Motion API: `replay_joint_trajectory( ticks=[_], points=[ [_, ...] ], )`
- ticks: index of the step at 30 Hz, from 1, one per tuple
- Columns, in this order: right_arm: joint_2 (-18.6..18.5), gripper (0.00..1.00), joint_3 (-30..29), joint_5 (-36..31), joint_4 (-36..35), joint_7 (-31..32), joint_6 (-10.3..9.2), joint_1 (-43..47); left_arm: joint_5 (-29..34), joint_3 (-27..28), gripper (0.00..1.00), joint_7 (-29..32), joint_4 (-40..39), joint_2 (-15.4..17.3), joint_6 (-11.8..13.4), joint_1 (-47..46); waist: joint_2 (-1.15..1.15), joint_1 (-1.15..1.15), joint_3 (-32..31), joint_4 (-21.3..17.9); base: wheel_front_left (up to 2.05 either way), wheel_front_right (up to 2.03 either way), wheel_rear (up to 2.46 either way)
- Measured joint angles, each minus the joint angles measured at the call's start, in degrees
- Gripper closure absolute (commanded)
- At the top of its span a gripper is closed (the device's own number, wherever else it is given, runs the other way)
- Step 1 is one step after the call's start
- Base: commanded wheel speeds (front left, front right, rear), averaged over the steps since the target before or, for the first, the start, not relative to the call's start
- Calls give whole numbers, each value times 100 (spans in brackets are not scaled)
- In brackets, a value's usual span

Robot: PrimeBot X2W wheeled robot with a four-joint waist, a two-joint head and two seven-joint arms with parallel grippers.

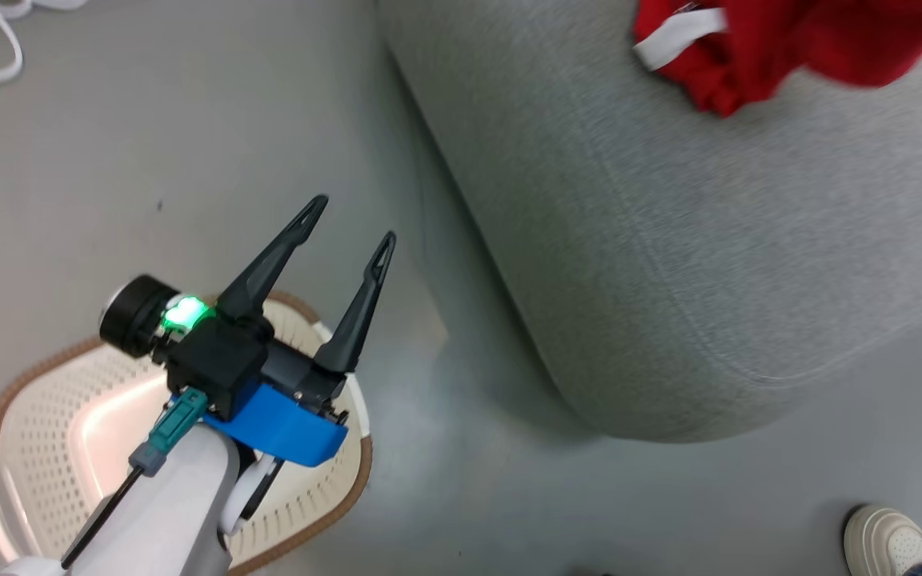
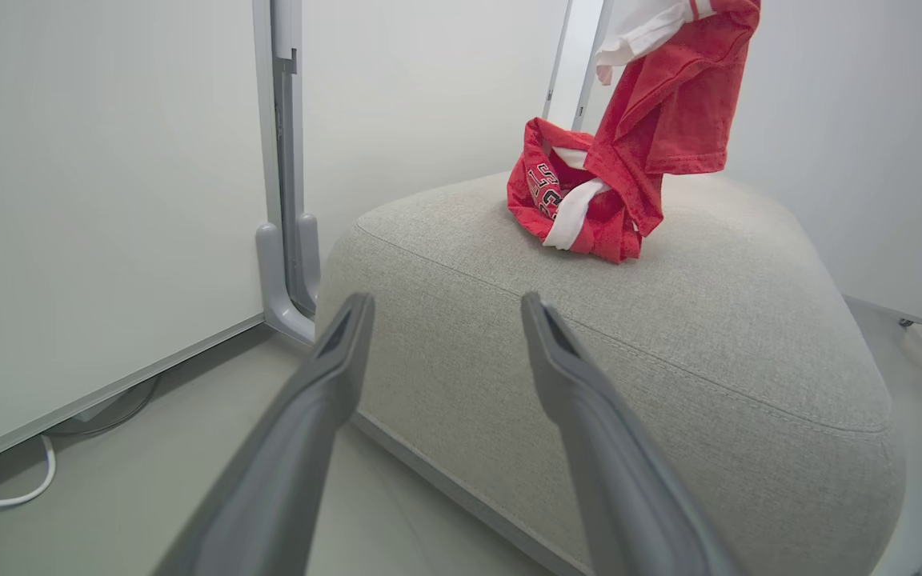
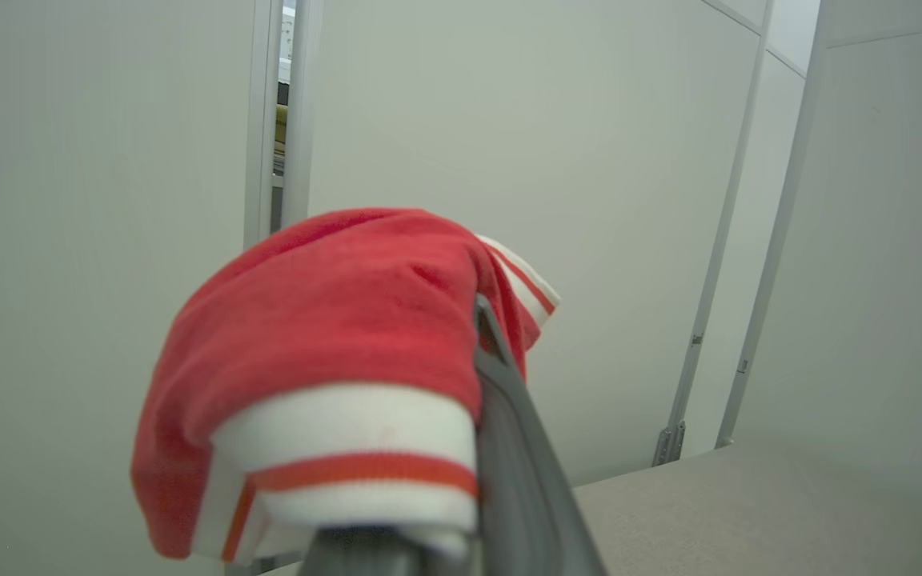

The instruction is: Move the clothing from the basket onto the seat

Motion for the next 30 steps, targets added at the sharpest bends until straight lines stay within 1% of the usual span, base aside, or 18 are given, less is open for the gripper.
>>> replay_joint_trajectory(
  ticks=[3,6,11,12,13,19,22,26,27,28,29,30],
  points=[
    [-125,100,-423,-208,88,-20,0,-300,37,-42,0,49,-218,69,-1,-202,0,0,375,134,0,0,0],
    [-202,100,-728,-367,430,-131,0,-366,64,-114,0,75,-358,133,-1,-387,0,0,719,274,0,0,0],
    [-136,100,-1016,-611,1192,-314,0,-354,94,-218,0,107,-493,166,-21,-628,0,1,1161,518,0,0,0],
    [-136,100,-1016,-611,1192,-314,0,-354,94,-218,0,107,-493,166,-21,-628,0,1,1161,518,0,0,0],
    [-71,100,-1116,-720,1521,-375,0,-327,102,-230,0,108,-520,176,-21,-672,0,1,1282,605,0,0,0],
    [33,100,-1382,-1111,2373,-444,0,-313,102,-244,0,107,-520,201,-20,-727,0,0,1460,782,0,0,0],
    [40,100,-1469,-1238,2591,-554,0,-337,98,-265,0,90,-486,192,-16,-733,0,0,1454,824,0,0,0],
    [97,100,-1444,-1377,2818,-700,1,-428,79,-271,0,47,-390,177,8,-740,0,0,1374,829,0,0,0],
    [108,80,-1426,-1404,2848,-722,0,-434,74,-272,0,41,-368,168,12,-742,0,0,1349,827,0,0,0],
    [115,44,-1370,-1432,2895,-722,0,-434,67,-280,0,25,-336,157,12,-743,0,0,1318,825,0,0,0],
    [119,0,-1301,-1479,2956,-711,0,-432,42,-293,0,15,-300,140,12,-743,0,0,1284,824,0,0,0],
    [120,0,-1220,-1561,3003,-708,1,-426,32,-309,0,2,-261,125,12,-743,0,0,1244,824,0,0,0]
  ],
)
